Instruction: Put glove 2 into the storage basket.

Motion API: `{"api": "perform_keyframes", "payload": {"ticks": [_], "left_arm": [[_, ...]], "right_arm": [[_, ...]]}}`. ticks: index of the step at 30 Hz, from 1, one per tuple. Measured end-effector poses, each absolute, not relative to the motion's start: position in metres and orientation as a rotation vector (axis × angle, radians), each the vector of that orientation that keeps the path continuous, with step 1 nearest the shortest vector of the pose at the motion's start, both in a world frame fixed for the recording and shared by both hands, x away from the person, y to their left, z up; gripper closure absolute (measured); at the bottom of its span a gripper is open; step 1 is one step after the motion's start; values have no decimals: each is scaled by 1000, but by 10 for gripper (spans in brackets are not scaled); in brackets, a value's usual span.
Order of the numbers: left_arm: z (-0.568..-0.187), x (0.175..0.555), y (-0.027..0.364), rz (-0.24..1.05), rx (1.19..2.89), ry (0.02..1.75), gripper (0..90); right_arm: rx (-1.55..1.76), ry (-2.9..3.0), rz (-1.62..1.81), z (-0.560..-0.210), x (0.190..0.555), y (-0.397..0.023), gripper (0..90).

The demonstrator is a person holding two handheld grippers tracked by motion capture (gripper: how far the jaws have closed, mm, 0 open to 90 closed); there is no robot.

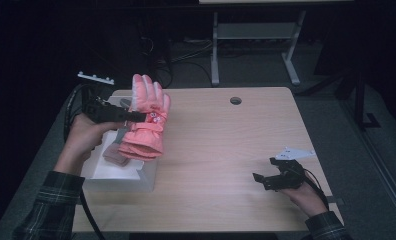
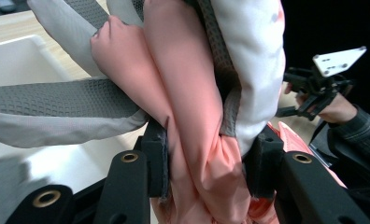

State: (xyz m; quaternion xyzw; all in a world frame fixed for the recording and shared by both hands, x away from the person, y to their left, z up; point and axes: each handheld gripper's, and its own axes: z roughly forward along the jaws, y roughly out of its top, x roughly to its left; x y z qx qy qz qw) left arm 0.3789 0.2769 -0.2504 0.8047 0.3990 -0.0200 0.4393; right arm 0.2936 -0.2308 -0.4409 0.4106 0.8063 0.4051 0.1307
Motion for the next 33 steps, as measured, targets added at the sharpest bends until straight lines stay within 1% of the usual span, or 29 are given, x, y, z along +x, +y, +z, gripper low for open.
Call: {"api": "perform_keyframes", "payload": {"ticks": [7,13,22,23,28,33], "left_arm": [[-262,385,314,-31,2002,1073,588],[-281,396,329,-39,2018,1132,589],[-317,417,329,-53,2067,1223,589],[-322,420,329,-45,2100,1234,588],[-347,428,327,-112,2127,1250,588],[-370,434,318,-154,2160,1266,582]], "right_arm": [[1180,2358,1173,-441,294,-228,101],[1185,2359,1165,-441,292,-229,102],[1183,2353,1173,-441,292,-230,102],[1181,2351,1173,-441,292,-230,102],[1178,2349,1172,-440,292,-231,101],[1175,2347,1170,-440,292,-231,101]]}}
